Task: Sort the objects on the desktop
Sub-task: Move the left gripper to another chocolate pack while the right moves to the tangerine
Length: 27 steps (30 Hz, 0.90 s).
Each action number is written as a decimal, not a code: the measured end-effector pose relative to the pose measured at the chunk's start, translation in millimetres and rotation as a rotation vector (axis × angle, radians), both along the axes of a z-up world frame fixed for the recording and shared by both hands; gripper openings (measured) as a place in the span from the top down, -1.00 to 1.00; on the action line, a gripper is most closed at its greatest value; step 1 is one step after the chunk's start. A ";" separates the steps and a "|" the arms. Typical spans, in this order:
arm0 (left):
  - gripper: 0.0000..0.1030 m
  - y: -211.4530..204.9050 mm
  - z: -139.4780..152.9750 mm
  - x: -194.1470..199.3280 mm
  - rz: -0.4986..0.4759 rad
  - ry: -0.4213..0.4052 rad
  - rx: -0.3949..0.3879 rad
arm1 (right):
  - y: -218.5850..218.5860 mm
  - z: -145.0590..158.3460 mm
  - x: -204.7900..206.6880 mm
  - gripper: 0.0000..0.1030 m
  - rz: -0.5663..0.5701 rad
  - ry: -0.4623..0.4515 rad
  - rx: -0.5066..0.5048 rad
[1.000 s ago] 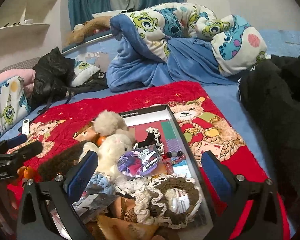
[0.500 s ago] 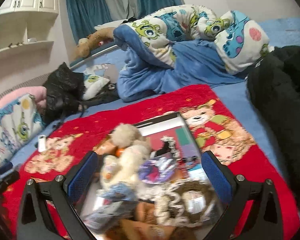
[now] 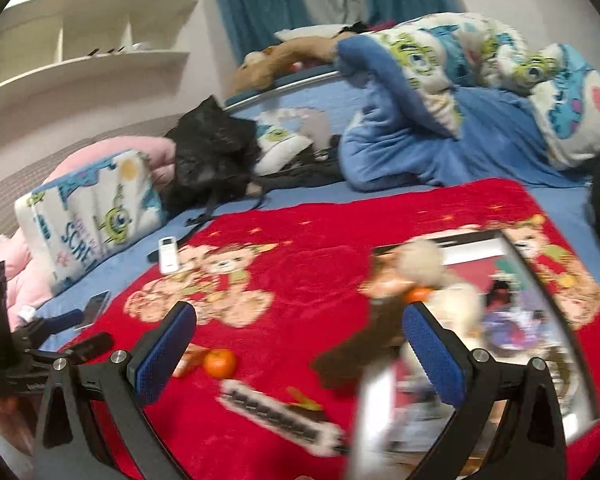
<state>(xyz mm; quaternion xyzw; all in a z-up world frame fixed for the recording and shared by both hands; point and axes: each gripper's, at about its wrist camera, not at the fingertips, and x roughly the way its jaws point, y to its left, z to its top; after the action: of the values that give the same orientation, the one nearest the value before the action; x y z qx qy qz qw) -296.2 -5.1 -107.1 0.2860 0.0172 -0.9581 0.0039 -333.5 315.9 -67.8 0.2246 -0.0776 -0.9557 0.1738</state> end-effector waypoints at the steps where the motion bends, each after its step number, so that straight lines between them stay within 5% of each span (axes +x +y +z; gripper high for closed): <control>1: -1.00 0.1 -3.4 -3.3 -0.007 -0.009 0.003 | -7.6 -1.1 -2.0 -1.00 0.000 -0.002 -0.004; 13: -1.00 6.2 -54.8 -66.1 -0.008 -0.114 -0.028 | -80.7 -40.2 -52.4 -1.00 0.096 -0.130 -0.013; 22: -1.00 -2.0 -96.9 -102.0 -0.033 -0.263 0.077 | -101.5 -84.3 -77.6 -0.99 0.141 -0.256 -0.022; 27: -1.00 -1.0 -100.9 -104.9 -0.016 -0.269 0.046 | -111.9 -108.5 -89.4 -0.74 0.155 -0.353 0.027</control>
<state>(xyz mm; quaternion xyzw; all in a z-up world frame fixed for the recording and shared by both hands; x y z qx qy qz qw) -401.1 -6.1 -208.0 0.4118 0.0362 -0.9105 -0.0079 -422.9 204.0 -176.3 0.3964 -0.0765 -0.8861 0.2277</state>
